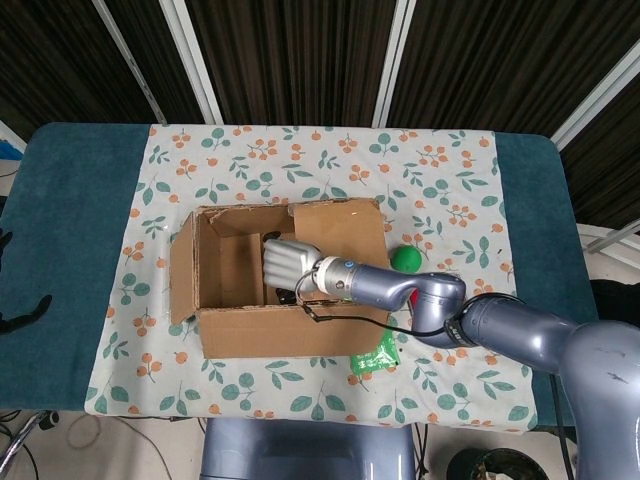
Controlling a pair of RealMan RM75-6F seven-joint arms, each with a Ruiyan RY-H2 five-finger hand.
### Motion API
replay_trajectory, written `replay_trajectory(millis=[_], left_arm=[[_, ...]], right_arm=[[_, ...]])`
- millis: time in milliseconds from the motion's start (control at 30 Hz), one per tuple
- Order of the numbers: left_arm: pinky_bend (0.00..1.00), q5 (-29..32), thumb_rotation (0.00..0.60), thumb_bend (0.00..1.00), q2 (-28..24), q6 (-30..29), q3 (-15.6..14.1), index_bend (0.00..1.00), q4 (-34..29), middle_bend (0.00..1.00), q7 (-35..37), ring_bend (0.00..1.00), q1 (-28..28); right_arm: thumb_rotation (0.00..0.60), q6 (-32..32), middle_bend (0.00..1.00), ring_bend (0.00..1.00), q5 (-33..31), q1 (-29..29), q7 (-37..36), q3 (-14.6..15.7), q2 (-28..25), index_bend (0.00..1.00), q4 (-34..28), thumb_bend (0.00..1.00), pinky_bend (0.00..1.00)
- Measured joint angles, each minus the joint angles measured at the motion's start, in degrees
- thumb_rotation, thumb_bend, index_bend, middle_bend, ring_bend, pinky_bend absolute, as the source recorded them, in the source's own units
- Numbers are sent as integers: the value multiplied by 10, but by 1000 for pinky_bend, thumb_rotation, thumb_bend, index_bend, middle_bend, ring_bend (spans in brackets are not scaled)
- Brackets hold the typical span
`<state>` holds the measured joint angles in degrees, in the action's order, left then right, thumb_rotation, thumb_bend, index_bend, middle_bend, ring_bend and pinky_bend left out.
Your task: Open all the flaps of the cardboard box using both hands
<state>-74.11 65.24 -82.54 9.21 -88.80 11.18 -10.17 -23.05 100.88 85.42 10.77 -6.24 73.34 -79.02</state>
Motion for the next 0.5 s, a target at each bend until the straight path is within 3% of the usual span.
replay_trajectory(millis=[500], left_arm=[[0,-7,600,214,-3,8,0,0,-4,0,3,0,2]], right_arm=[[600,28,579,417,7,25,36,3,-72,748,-66,1000,318]])
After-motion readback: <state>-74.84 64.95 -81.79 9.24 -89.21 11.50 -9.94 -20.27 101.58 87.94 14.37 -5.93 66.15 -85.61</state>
